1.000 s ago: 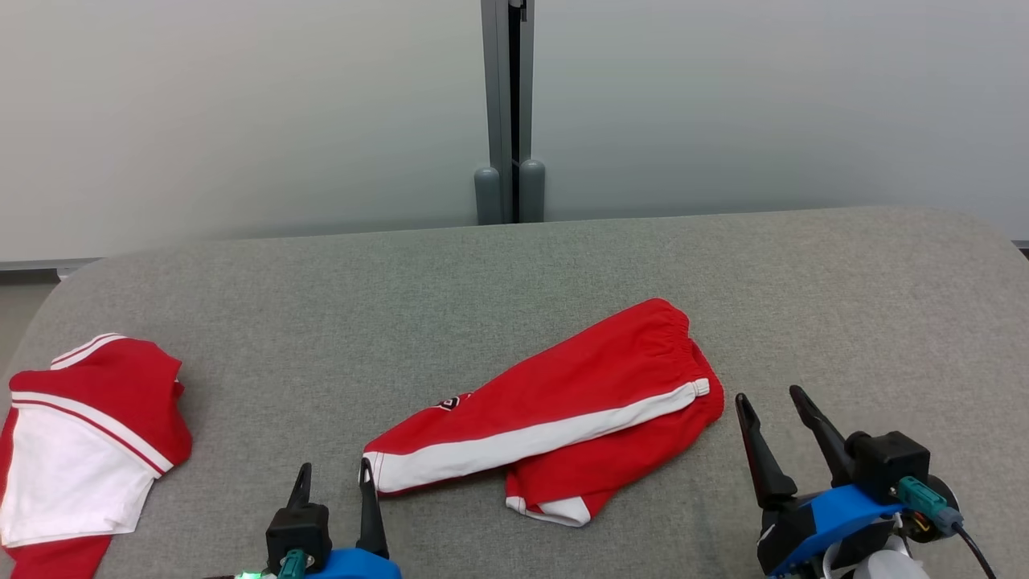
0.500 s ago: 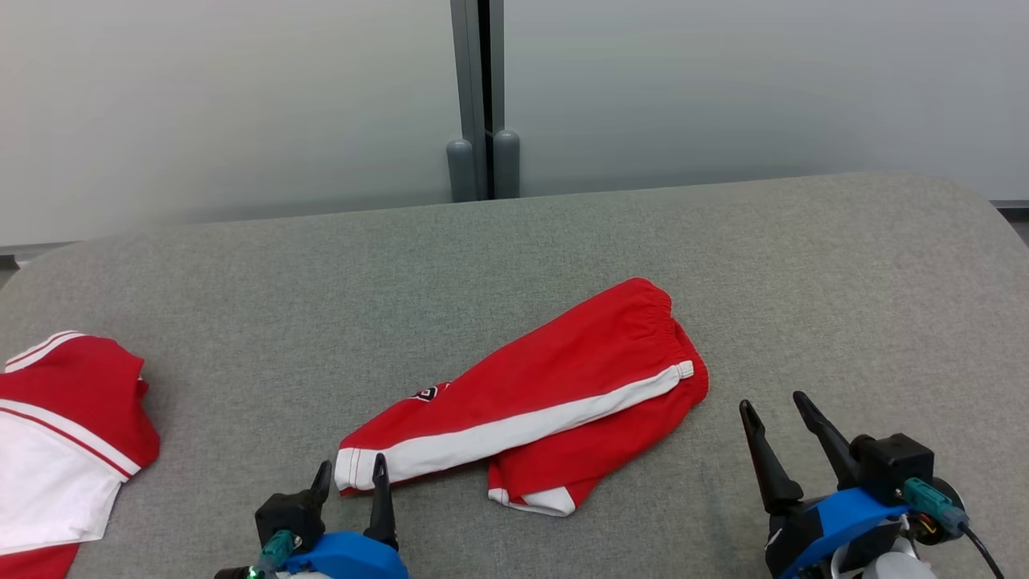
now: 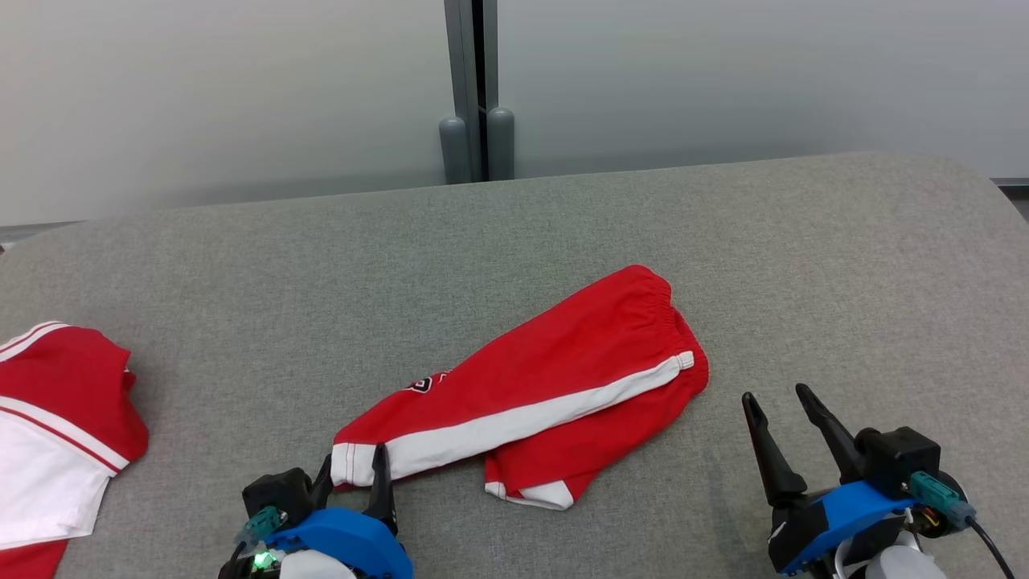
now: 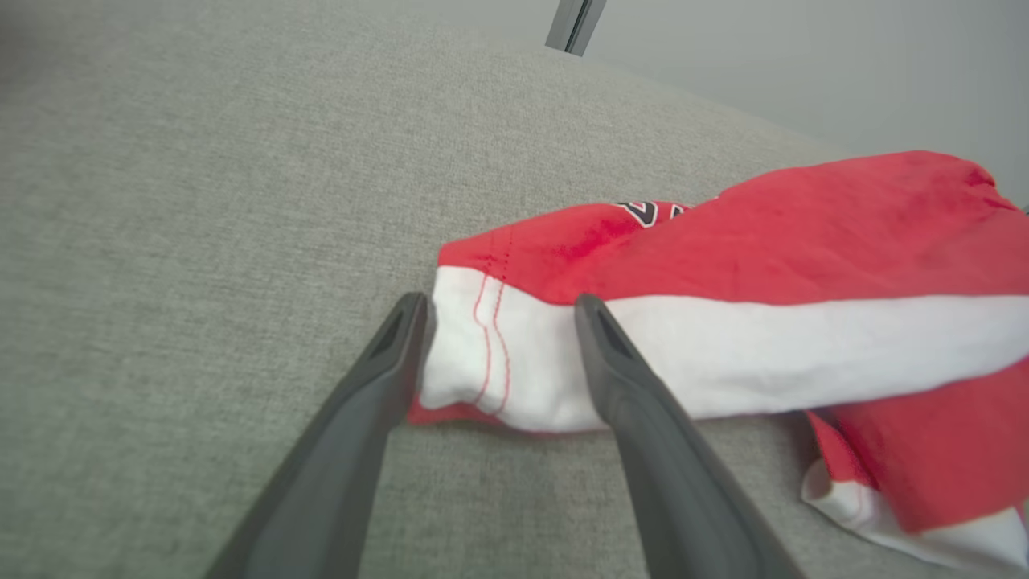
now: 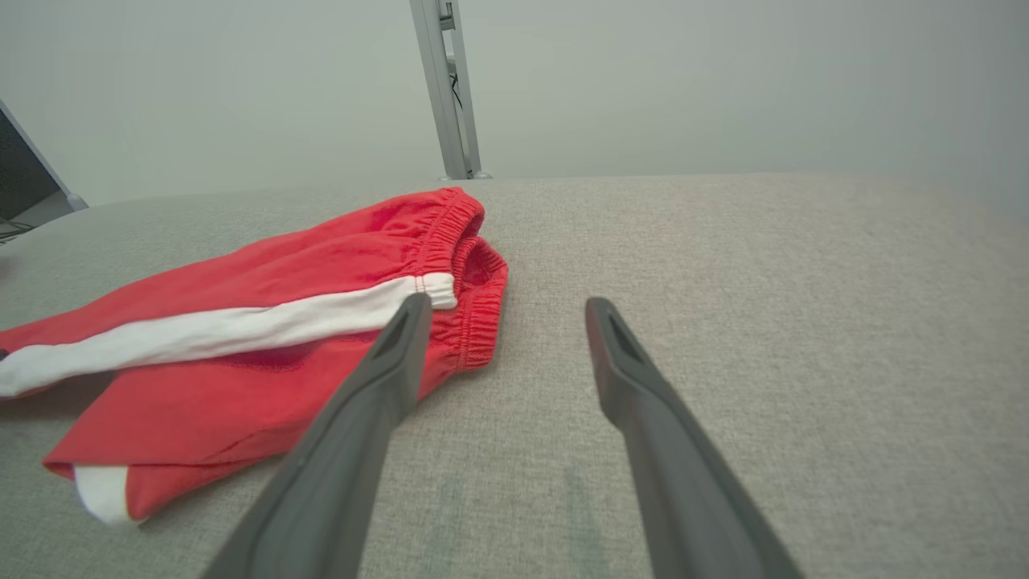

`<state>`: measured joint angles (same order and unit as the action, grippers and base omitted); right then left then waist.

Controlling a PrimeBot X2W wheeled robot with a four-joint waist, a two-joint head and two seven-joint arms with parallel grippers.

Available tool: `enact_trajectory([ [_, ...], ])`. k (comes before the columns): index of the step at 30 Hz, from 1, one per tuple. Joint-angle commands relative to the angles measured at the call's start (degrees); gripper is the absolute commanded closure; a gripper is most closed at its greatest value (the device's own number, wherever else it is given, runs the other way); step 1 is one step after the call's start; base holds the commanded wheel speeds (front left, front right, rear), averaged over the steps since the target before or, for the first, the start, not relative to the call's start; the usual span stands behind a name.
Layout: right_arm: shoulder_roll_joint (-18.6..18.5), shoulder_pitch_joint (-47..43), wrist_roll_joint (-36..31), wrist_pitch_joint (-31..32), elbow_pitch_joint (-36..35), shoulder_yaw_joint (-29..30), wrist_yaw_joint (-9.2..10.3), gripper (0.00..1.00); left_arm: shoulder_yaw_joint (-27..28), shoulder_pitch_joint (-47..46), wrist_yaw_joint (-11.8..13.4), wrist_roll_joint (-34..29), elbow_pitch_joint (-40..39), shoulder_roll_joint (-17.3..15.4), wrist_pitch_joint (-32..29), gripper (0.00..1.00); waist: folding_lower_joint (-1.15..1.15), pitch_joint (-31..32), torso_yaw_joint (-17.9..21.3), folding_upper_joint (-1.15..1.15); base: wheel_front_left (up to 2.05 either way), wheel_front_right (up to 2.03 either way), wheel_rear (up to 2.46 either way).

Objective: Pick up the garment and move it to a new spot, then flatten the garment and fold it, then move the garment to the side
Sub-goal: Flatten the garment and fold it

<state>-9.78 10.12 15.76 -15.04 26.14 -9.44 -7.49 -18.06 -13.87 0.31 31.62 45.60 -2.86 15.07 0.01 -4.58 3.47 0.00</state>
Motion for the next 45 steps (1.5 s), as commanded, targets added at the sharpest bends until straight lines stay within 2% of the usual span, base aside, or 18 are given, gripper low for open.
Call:
enact_trajectory([
  [1,-0.5,0.8,0.2,-0.2,-0.3,0.0,-0.01,0.00,-0.7,-1.2,-0.7,1.4,0.5,0.0,0.2,0.00,-0.01,-0.2,-0.2,0.00,0.00,0.00,0.00],
  [9,-0.5,0.7,0.5,-0.2,-0.3,-0.1,-0.01,0.00,-1.6,-1.8,-1.0,2.1,-0.8,0.0,0.2,0.00,-0.01,-0.3,-0.8,0.00,0.00,0.00,0.00],
  [12,-0.4,0.7,0.7,-0.2,-0.4,-0.1,-0.01,0.00,-1.7,-1.1,-1.1,2.1,-1.8,0.0,0.2,0.18,-0.01,-0.3,-1.1,0.00,0.00,0.00,0.00],
  [16,-0.5,0.6,0.9,-0.2,-0.3,-0.1,-0.01,0.00,-2.3,-0.2,-1.3,2.2,-1.9,0.0,0.2,0.32,-0.01,-0.4,-1.4,0.00,0.00,0.00,0.00],
  [22,-0.5,0.7,1.0,-0.2,-0.5,-0.1,-0.01,0.00,-1.9,-0.3,-0.9,2.2,-2.3,0.0,0.2,0.39,-0.01,-0.8,-1.9,0.00,0.00,0.00,0.00],
  [28,-0.8,1.5,1.6,-0.2,0.0,0.2,-0.01,0.00,-2.4,0.3,-0.9,2.4,-2.8,0.0,0.2,0.61,-0.01,-1.1,-2.7,0.00,0.00,0.00,0.00],
  [33,-1.5,3.0,2.4,-0.2,1.3,0.4,-0.01,0.00,-3.4,-0.1,-0.8,2.6,-2.5,0.0,0.2,0.59,-0.01,-1.8,-3.7,0.00,0.00,0.00,0.00],
  [35,-1.8,3.8,2.6,-0.2,1.7,0.3,-0.01,0.00,-4.0,-0.3,-0.8,2.8,-2.3,0.0,0.2,0.62,-0.01,-2.0,-4.0,0.00,0.00,0.00,0.00],
  [36,-1.9,4.0,2.7,-0.2,1.9,0.0,-0.01,0.00,-4.1,-0.5,-0.8,2.9,-2.3,0.0,0.2,0.72,-0.01,-2.1,-4.2,0.00,0.00,0.00,0.00],
  [37,-2.1,4.3,2.7,-0.2,2.2,-0.2,-0.01,0.00,-4.3,-0.7,-0.7,2.9,-2.3,0.0,0.2,0.91,-0.01,-2.2,-4.4,0.00,0.00,0.00,0.00],
  [38,-2.3,4.8,3.1,-0.2,2.6,-0.4,-0.01,0.00,-4.5,-0.8,-0.7,3.0,-2.3,0.0,0.2,1.00,-0.01,-2.4,-4.5,0.00,0.00,0.00,0.00],
  [45,-3.7,7.9,7.1,-0.2,7.7,-4.6,-0.01,0.00,-5.0,-1.2,-0.3,2.8,-3.1,0.0,0.2,1.00,-0.01,-3.2,-5.3,0.00,0.00,0.00,0.00],
])
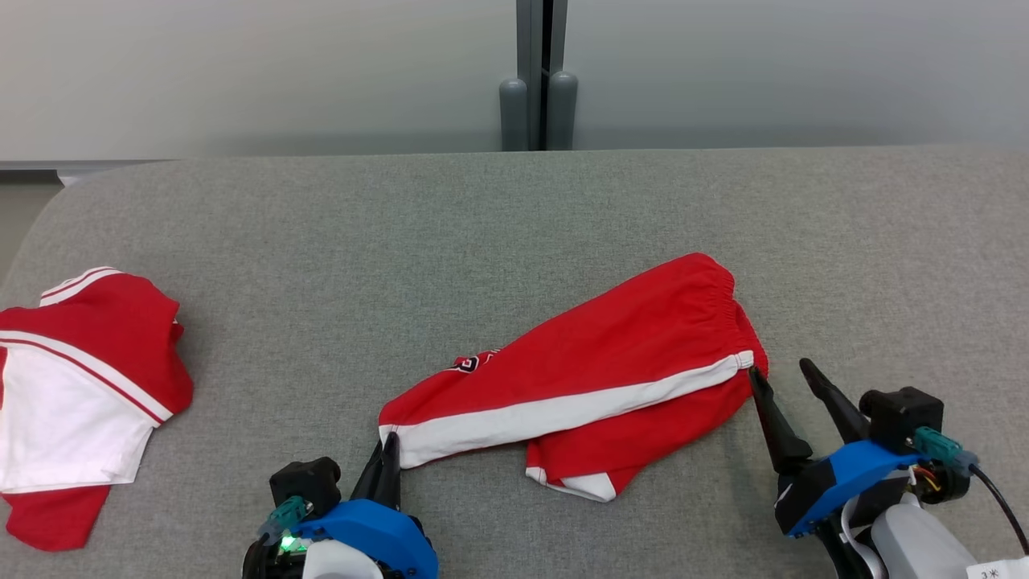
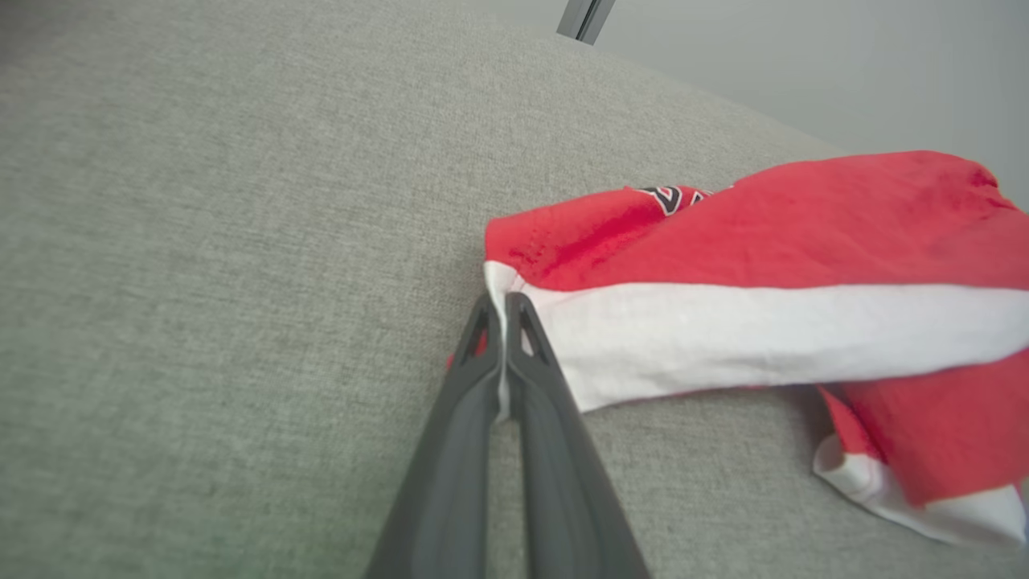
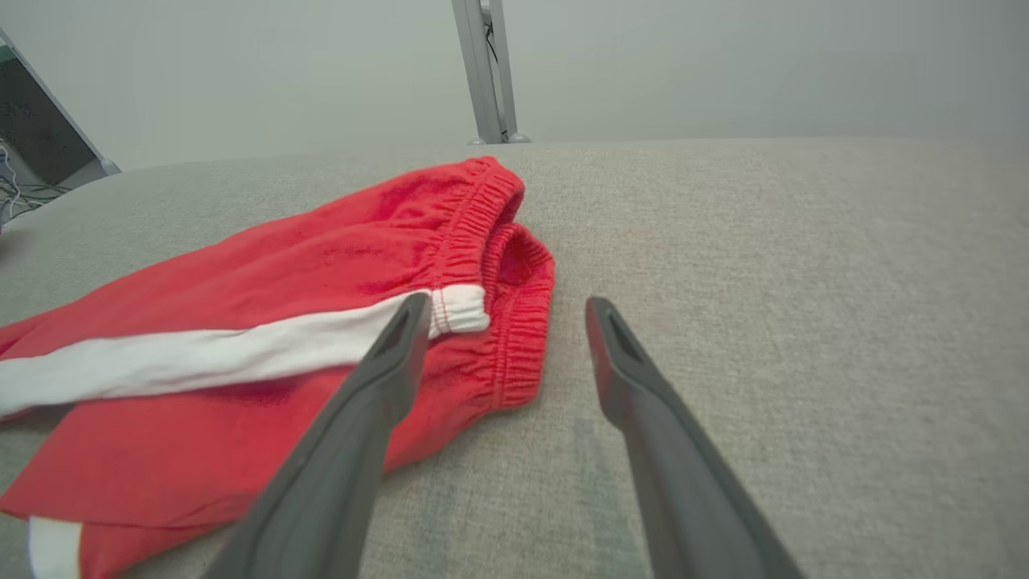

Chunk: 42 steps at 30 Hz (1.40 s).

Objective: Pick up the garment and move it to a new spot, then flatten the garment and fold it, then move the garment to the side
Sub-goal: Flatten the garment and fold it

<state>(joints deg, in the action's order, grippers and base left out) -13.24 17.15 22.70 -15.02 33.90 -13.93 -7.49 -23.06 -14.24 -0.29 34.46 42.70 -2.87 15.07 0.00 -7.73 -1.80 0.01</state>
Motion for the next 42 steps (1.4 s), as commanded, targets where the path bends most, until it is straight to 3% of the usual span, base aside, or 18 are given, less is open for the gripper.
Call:
enact_trajectory([
  [1,-0.6,1.3,0.9,-0.2,0.7,-1.0,-0.01,0.00,-0.1,-0.9,0.4,-0.1,-0.3,0.0,0.2,1.00,0.00,-0.2,-0.1,-0.01,0.00,0.00,0.00],
  [10,-6.0,6.2,8.7,-0.2,3.0,-13.6,-0.01,0.00,1.6,-1.2,2.9,-3.4,-1.7,0.0,0.2,1.00,0.00,-1.6,-0.8,-0.01,0.00,0.00,0.00],
  [20,-13.2,11.2,13.9,-0.2,0.7,-27.4,-0.01,0.00,3.1,-1.1,3.6,-5.1,-2.6,0.0,0.2,1.00,0.00,-3.0,-0.8,-0.01,0.00,0.00,0.00],
  [30,-15.8,13.7,17.3,-0.2,-1.3,-33.8,-0.01,0.02,2.5,-1.5,4.1,-4.4,-3.3,-0.1,0.2,1.00,0.00,-3.9,-1.1,-0.01,0.00,0.00,0.00],
  [31,-15.9,13.7,17.5,-0.2,-1.6,-34.0,-0.01,0.07,2.5,-1.6,4.2,-4.4,-3.3,0.0,0.2,1.00,0.00,-4.0,-1.1,-0.01,0.00,0.00,0.00],
  [33,-16.2,13.7,18.1,-0.2,-2.2,-34.5,-0.01,0.28,2.5,-1.6,4.2,-4.4,-3.3,0.0,0.2,1.00,0.00,-4.0,-1.1,-0.01,0.00,0.00,0.00],
  [34,-16.3,13.5,18.6,-0.2,-2.5,-34.7,-0.01,0.50,2.5,-1.6,4.3,-4.5,-3.4,0.0,0.2,1.00,0.00,-4.1,-1.0,-0.01,0.00,0.00,0.00],
  [35,-16.3,13.5,18.6,-0.2,-2.5,-34.7,-0.01,0.50,2.5,-1.6,4.3,-4.5,-3.4,0.0,0.2,1.00,0.00,-4.1,-1.0,-0.01,0.00,0.00,0.00],
  [38,-17.0,12.8,19.9,-0.2,-3.5,-35.1,-0.01,0.65,2.6,-1.5,4.3,-4.4,-3.4,0.0,0.2,1.00,0.00,-4.1,-0.8,-0.01,0.00,0.00,0.00],
  [39,-17.2,12.6,20.1,-0.2,-3.6,-35.2,-0.01,0.76,2.6,-1.5,4.3,-4.4,-3.4,0.0,0.2,1.00,0.00,-4.1,-0.8,-0.01,0.00,0.00,0.00],
  [40,-17.5,12.4,20.2,-0.2,-3.6,-35.4,-0.01,0.95,2.6,-1.5,4.3,-4.4,-3.4,0.0,0.2,1.00,0.00,-4.1,-0.7,-0.01,0.00,0.00,0.00],
  [42,-17.5,12.4,20.4,-0.2,-3.4,-35.6,-0.01,1.00,2.5,-1.6,4.2,-4.4,-3.3,0.0,0.2,1.00,0.00,-4.1,-0.6,-0.01,0.00,0.00,0.00],
])
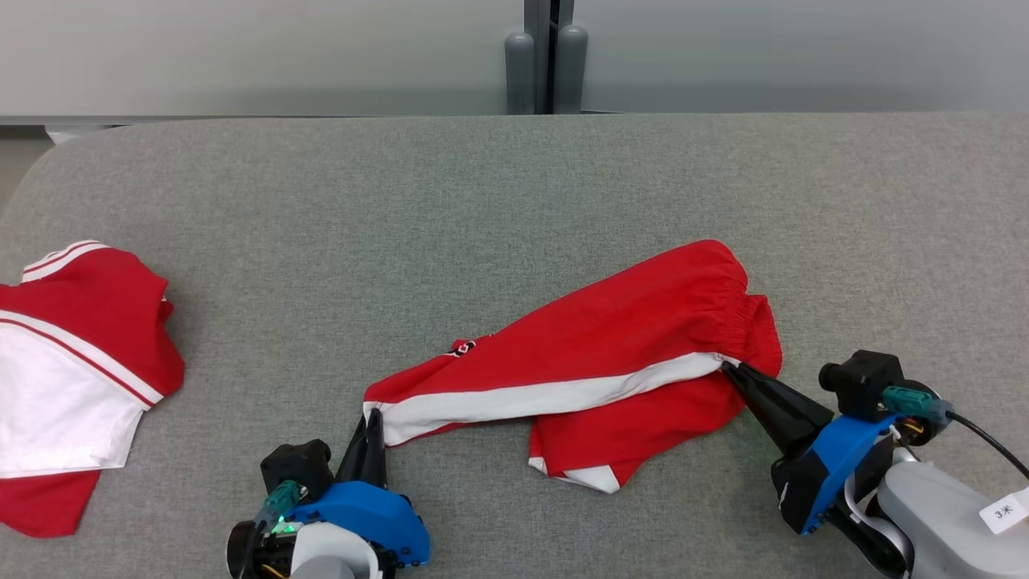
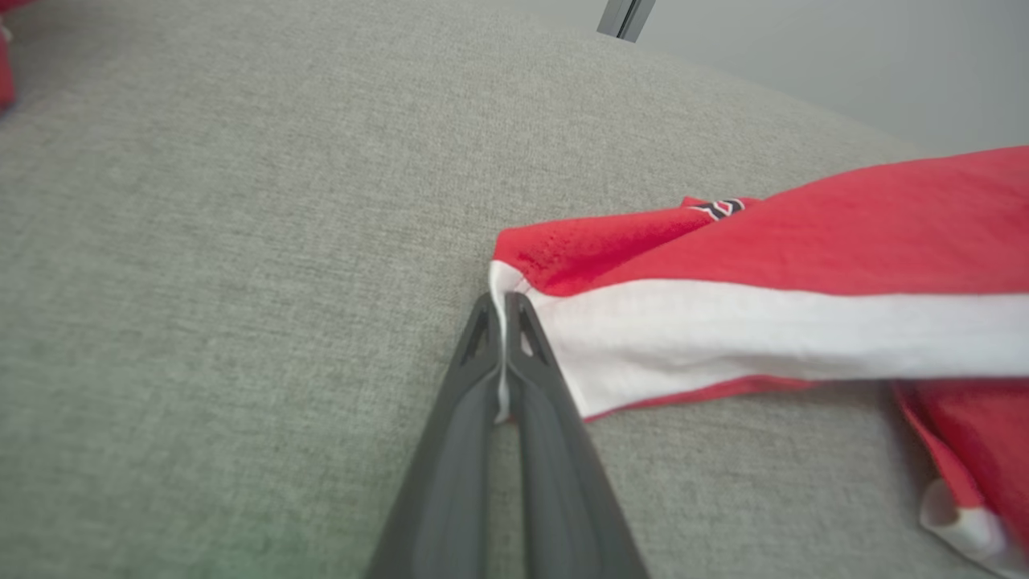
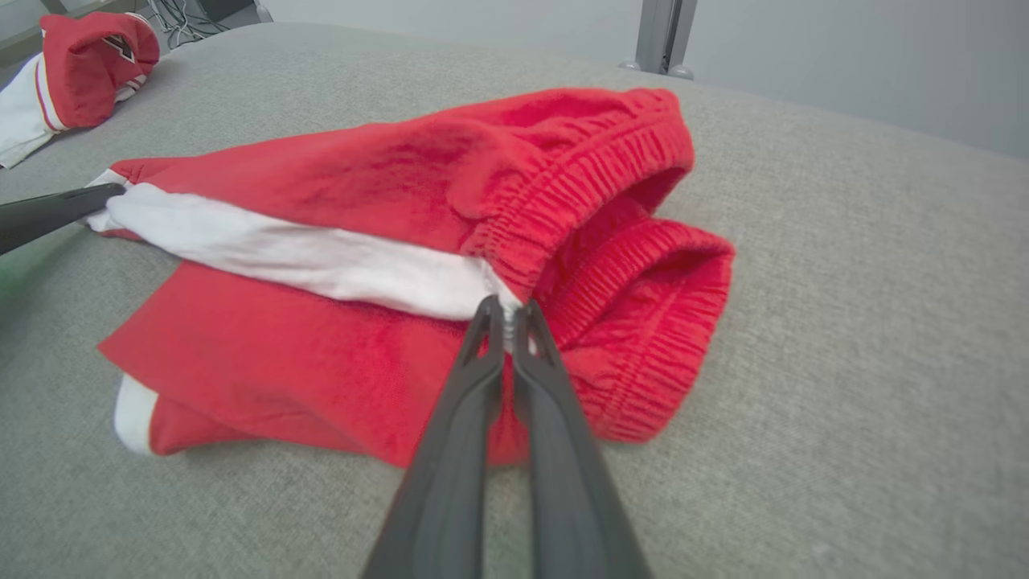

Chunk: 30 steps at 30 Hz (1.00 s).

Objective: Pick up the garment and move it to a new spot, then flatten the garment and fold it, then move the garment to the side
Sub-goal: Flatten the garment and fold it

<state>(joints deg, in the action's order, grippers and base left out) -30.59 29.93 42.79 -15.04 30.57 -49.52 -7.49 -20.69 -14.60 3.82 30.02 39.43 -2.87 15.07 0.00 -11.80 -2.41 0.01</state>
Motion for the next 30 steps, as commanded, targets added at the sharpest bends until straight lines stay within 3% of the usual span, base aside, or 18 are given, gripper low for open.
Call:
enact_trajectory([
  [1,0.0,-0.3,0.3,-0.2,0.1,0.1,-0.01,1.00,0.1,-1.3,0.1,0.1,0.0,0.0,0.2,1.00,0.00,0.0,0.0,-0.01,0.00,0.00,0.00],
  [11,2.7,-1.9,-1.9,-0.2,-3.9,10.7,-0.01,1.00,1.3,-2.2,-0.8,-2.9,-4.0,0.0,0.2,1.00,0.00,2.5,0.1,-0.01,0.00,0.00,0.00],
  [19,4.3,-1.1,-3.8,-0.2,-11.3,19.7,-0.01,1.00,6.6,-6.0,-4.6,-9.3,-11.4,-1.6,0.2,1.00,0.00,9.0,1.2,-0.01,0.00,0.00,0.00],
  [25,2.8,4.0,-4.2,-0.2,-14.5,22.8,-0.01,1.00,9.3,-13.7,-5.8,-12.2,-16.3,-4.8,0.2,1.00,0.00,11.3,1.7,-0.01,0.00,0.00,0.00],
  [30,0.4,10.8,-4.3,-0.2,-13.0,22.1,0.00,1.00,8.8,-22.6,-4.6,-14.8,-17.3,-6.8,-2.0,1.00,0.00,9.5,1.7,-0.01,0.00,0.00,0.00],
])
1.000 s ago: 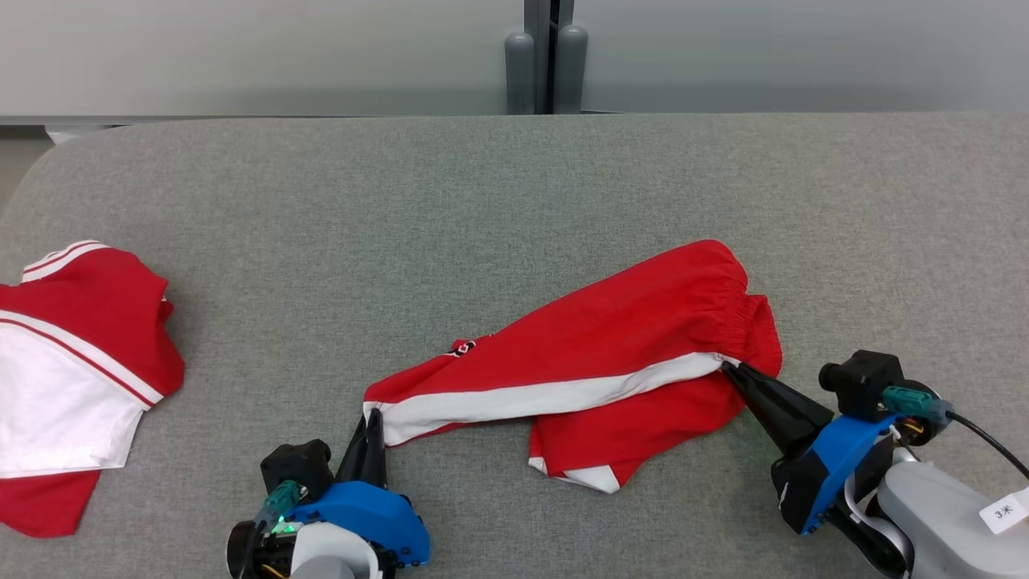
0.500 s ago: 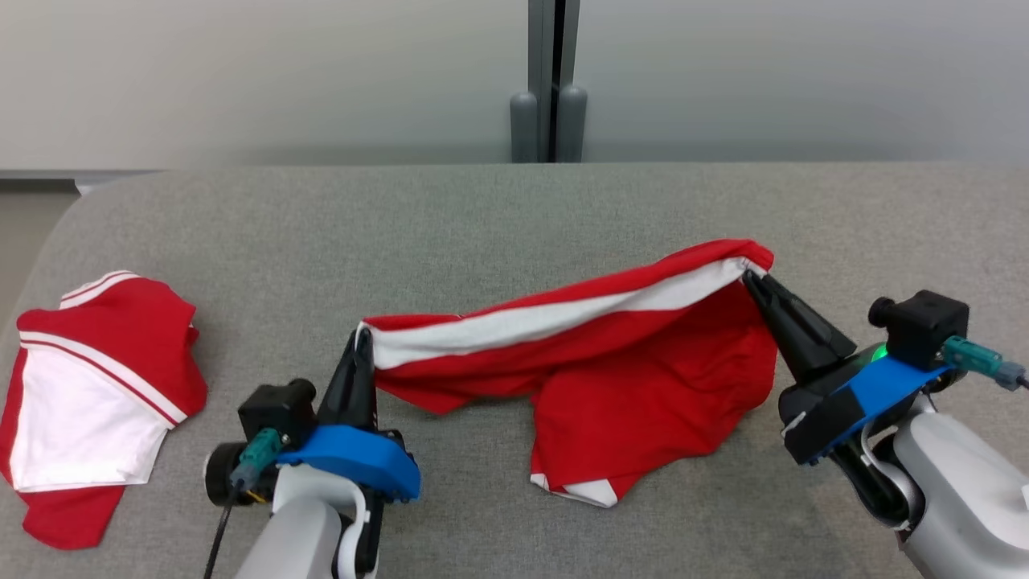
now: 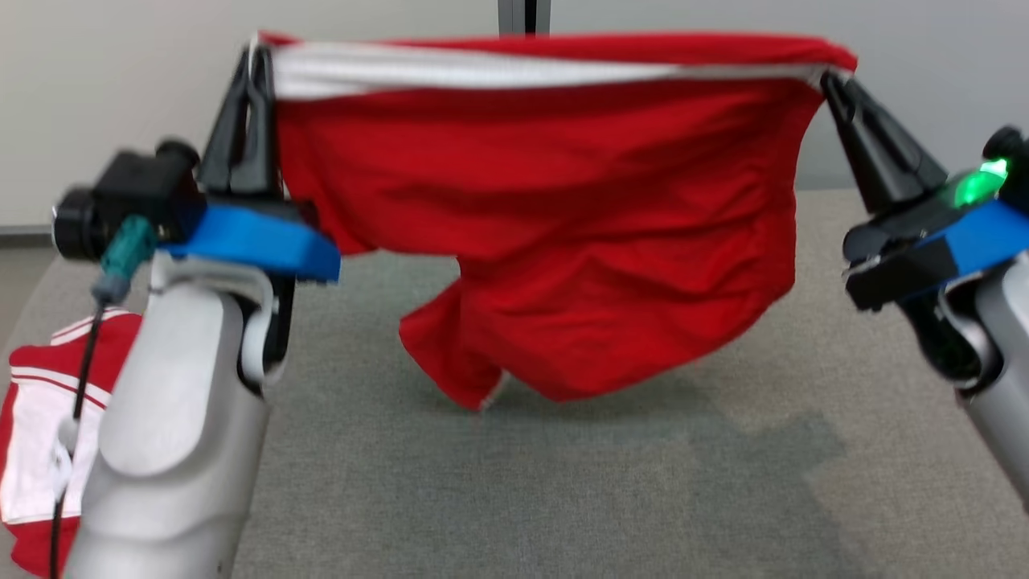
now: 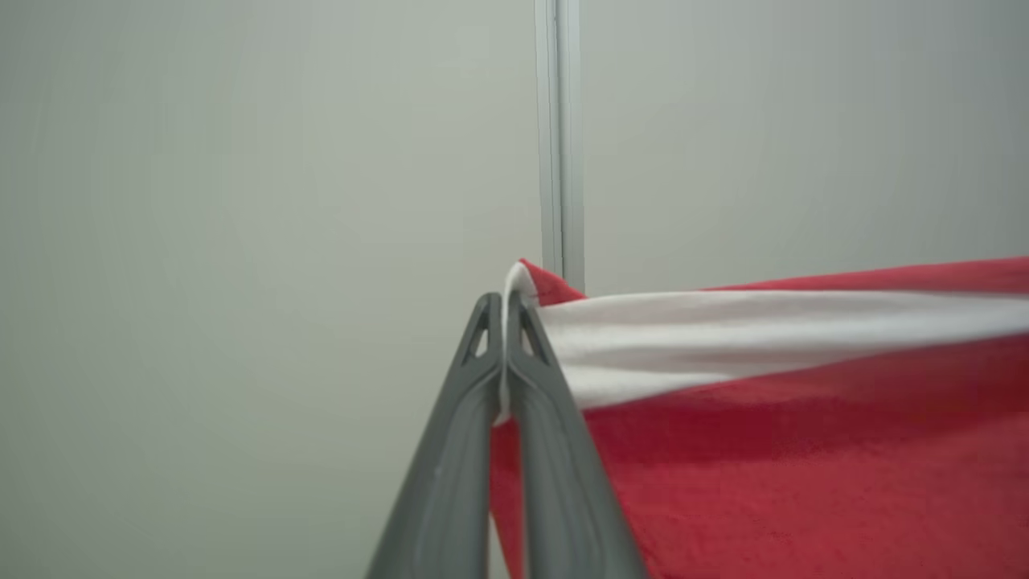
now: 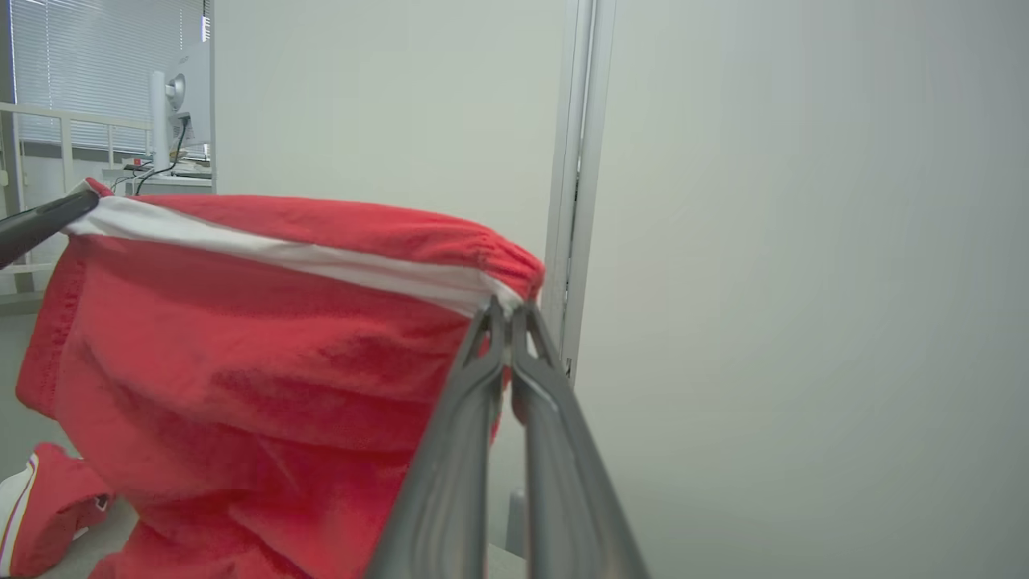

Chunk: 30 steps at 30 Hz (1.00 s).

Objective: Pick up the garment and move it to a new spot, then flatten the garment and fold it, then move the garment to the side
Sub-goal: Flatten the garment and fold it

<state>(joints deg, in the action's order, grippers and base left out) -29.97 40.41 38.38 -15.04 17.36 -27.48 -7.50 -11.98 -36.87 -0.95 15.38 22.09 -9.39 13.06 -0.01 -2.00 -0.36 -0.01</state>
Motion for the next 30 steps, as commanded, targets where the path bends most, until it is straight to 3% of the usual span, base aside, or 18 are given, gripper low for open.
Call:
enact_trajectory([
  [1,-0.8,2.0,0.4,-0.2,1.1,-0.3,0.01,1.00,-0.1,-2.1,0.6,-0.4,0.0,-0.2,-0.6,1.00,0.01,-1.3,-0.4,0.01,0.00,0.00,0.00],
  [8,-4.0,19.2,-3.4,-0.2,7.6,-7.0,0.01,1.00,-2.6,-18.6,4.0,-4.8,7.4,2.2,-2.0,1.00,0.01,-13.0,-1.5,0.01,0.00,0.00,0.00],
  [13,-2.9,28.3,-7.5,-0.2,11.4,-2.9,0.01,1.00,-3.5,-28.3,7.1,-7.0,12.7,4.2,0.9,1.00,0.01,-18.4,-2.4,0.01,0.00,0.00,0.00],
  [18,-1.5,31.1,-12.0,-0.2,12.6,1.6,0.01,1.00,-3.4,-32.3,9.4,-6.6,13.6,5.7,2.1,1.00,0.01,-21.3,-3.2,0.01,0.00,0.00,0.00],
  [23,-0.7,24.4,-12.9,-0.2,12.2,0.6,0.01,1.00,-3.9,-25.2,9.9,-4.9,11.2,6.3,2.1,1.00,0.01,-22.2,-3.2,0.01,0.00,0.00,0.00],
  [30,0.0,6.7,-8.7,-0.2,8.5,-0.4,0.01,1.00,-6.4,-4.6,10.1,1.5,8.7,6.5,2.1,1.00,0.01,-19.7,-3.0,0.01,0.00,0.00,0.00],
])
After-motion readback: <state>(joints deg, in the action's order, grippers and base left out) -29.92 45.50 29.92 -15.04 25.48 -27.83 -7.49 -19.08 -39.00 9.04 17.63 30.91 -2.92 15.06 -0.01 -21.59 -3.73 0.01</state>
